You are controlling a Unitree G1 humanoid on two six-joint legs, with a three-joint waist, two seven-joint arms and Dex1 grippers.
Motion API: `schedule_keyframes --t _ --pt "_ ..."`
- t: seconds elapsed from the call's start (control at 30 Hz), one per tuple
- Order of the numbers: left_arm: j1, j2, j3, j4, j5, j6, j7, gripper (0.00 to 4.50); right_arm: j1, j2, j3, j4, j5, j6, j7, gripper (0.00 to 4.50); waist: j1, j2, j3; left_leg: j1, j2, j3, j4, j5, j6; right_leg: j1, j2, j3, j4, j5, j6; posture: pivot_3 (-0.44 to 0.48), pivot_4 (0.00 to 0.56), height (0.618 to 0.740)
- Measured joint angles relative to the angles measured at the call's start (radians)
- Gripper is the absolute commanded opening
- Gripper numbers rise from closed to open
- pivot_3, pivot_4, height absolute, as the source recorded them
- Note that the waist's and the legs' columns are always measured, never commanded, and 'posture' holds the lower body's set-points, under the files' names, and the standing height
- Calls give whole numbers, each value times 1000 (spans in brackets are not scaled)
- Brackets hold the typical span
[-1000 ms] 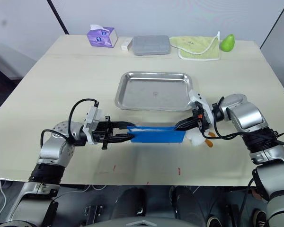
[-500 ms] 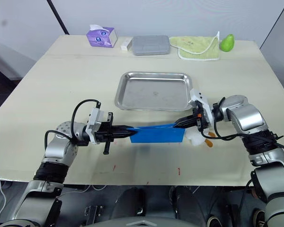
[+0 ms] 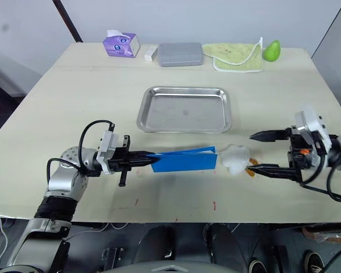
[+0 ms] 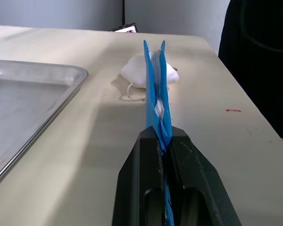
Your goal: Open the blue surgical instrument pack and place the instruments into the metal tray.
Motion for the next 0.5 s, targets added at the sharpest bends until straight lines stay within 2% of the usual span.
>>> schedule_keyframes --t 0.07,0.2,0.27,0.37,0.5 --pt "-6 4 0 5 -1 1 -1 0 90 -19 -115 -58 34 34 -35 4475 3 0 0 0 0 0 0 0 0 0 -1 0 0 0 0 0 150 740" --pt "-7 9 0 7 -2 4 -1 0 168 -22 -215 -125 79 77 -86 4475 1 0 0 0 0 0 0 0 0 0 0 0 0 0 0 0 150 740" --pt "-7 9 0 7 -2 7 -1 0 198 -21 -224 -161 87 86 -125 4475 1 0 0 0 0 0 0 0 0 0 0 0 0 0 0 0 150 740" --pt "-6 10 0 5 -3 13 -1 0 206 -14 -202 -175 51 58 -173 4475 1 0 0 0 0 0 0 0 0 0 0 0 0 0 0 0 150 740" --pt "-4 13 0 -6 -3 17 1 0 148 14 28 -135 -113 -23 -307 4475 0 0 0 0 0 0 0 0 0 0 0 0 0 0 0 0 150 740"
